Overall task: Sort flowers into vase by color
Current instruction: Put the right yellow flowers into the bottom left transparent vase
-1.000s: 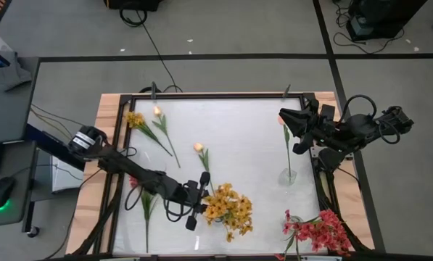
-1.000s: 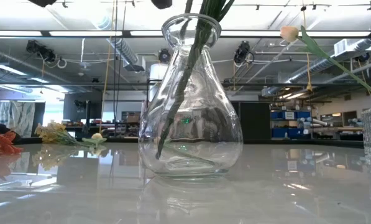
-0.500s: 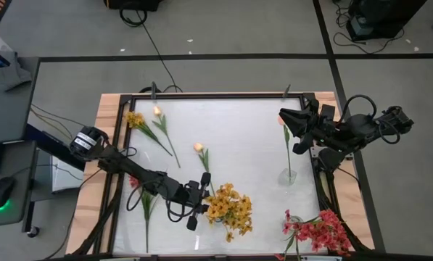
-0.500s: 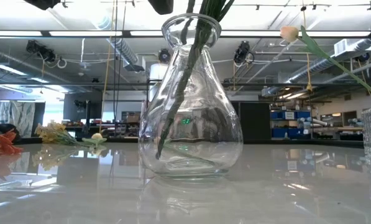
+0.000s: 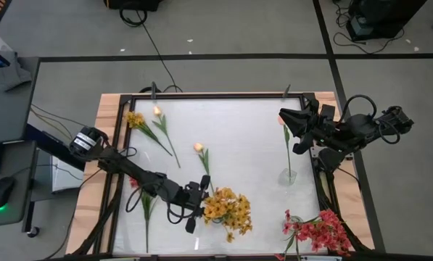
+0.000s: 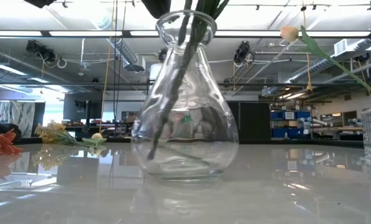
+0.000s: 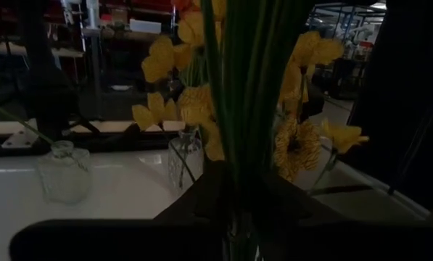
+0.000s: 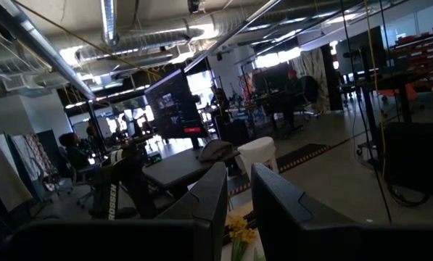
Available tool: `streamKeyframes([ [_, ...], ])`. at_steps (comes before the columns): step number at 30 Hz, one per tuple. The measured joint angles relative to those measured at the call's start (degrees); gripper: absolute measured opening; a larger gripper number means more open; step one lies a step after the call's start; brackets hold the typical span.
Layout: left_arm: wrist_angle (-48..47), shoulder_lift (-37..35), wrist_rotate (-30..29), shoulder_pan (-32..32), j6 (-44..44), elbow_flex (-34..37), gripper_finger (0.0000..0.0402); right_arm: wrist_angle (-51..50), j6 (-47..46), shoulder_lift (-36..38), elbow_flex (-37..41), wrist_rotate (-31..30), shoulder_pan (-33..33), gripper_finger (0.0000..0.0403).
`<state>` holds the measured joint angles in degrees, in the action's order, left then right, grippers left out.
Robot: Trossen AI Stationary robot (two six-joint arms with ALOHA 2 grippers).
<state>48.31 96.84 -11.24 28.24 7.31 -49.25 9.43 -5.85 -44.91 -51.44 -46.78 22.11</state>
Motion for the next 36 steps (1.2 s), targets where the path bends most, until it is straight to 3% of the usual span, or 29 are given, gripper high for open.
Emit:
streamKeyframes([
  [36, -2.89, -0.04, -0.01, -0.14, 2.86, 0.00, 0.0185, 0.00, 0.00, 0.00, -0.02, 0.00, 0.00, 0.0075],
])
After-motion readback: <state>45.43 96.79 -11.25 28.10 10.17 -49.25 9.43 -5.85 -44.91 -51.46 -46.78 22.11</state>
